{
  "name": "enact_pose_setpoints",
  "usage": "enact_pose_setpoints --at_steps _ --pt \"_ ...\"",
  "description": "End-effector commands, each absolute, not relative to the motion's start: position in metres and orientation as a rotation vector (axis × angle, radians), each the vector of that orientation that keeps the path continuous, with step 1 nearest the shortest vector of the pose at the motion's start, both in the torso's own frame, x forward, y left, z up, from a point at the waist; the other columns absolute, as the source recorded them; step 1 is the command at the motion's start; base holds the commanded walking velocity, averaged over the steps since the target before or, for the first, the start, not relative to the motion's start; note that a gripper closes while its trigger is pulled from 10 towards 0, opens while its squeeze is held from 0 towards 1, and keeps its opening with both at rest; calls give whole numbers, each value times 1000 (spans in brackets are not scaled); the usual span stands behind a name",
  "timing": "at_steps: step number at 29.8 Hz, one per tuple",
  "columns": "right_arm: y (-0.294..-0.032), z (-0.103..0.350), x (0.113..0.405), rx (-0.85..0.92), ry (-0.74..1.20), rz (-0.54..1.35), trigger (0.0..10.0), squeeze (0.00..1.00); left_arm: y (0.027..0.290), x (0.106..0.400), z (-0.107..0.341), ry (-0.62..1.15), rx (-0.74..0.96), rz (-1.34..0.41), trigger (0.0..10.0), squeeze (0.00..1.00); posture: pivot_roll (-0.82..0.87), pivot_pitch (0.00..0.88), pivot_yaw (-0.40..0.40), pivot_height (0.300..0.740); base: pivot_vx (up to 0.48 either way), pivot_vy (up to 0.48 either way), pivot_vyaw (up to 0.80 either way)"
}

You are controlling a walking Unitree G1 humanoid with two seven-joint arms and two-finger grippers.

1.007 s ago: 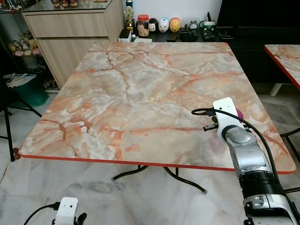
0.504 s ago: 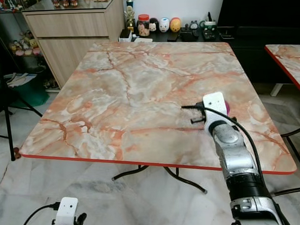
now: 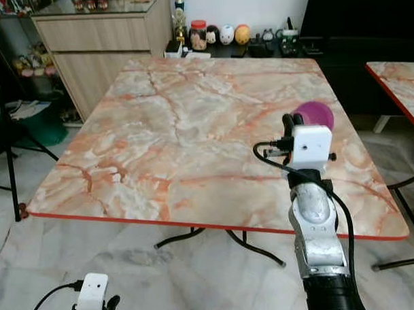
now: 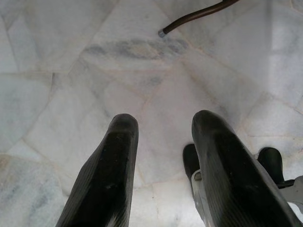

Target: Setting the table

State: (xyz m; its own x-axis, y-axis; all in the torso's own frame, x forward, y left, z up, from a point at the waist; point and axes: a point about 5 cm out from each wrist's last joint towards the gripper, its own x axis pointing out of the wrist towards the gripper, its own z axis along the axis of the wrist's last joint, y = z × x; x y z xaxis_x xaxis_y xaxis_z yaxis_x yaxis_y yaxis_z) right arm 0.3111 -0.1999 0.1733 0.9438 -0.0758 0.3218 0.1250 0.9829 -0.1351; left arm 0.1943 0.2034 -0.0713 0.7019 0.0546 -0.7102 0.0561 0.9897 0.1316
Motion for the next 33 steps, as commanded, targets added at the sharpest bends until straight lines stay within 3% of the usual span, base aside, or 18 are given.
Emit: enact_pose_setpoints --at_steps 1,23,33 --pt "-199 186 307 -149 -398 -94 10000 0 205 189 -74 815 168 -4 10000 0 -32 0 -11 740 0 0 0" --pt "-198 189 315 -138 -401 -113 10000 0 204 188 -75 822 177 -8 10000 0 -35 0 -14 740 0 0 0" --pt "-198 189 316 -133 -399 -118 10000 0 205 189 -75 827 196 -10 10000 0 -38 0 -9 740 0 -314 0"
